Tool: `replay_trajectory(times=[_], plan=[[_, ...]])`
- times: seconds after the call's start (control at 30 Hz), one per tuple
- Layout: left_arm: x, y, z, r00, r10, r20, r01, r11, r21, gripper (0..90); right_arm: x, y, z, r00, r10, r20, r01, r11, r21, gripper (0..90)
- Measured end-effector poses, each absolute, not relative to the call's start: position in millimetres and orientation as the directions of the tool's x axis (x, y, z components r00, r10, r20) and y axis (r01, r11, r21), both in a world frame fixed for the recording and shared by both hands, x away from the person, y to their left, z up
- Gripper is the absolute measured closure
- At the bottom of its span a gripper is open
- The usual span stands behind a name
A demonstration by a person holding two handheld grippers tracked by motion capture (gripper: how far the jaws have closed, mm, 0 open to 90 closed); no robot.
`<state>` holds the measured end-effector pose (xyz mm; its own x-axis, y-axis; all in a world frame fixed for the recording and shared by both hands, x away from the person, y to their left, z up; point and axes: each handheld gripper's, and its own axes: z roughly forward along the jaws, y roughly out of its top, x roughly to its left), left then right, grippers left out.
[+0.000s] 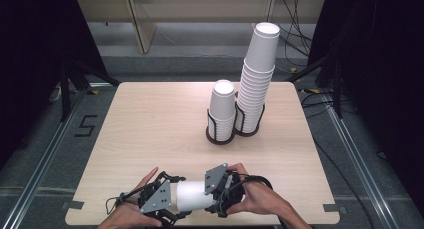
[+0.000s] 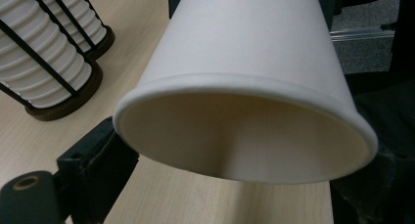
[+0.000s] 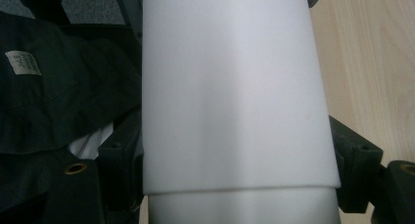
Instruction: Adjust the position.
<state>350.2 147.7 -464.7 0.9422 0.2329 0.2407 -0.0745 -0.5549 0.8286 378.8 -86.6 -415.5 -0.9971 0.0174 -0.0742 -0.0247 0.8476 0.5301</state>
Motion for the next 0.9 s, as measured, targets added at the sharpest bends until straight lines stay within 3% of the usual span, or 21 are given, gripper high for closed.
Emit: replay_trajectory(times=[0.23,0.9], plan=[[351,152,-460,0.949,0.229,0.218,-0.079,-0.497,0.864,9.5,381,-90,-411,-0.995,-0.016,-0.098,-0.068,0.828,0.557,25.7],[354,157,-460,0.952,0.272,0.142,-0.045,-0.335,0.941,7.2,389,-99,-410,-0.998,-0.019,-0.054,-0.049,0.771,0.635,25.6]])
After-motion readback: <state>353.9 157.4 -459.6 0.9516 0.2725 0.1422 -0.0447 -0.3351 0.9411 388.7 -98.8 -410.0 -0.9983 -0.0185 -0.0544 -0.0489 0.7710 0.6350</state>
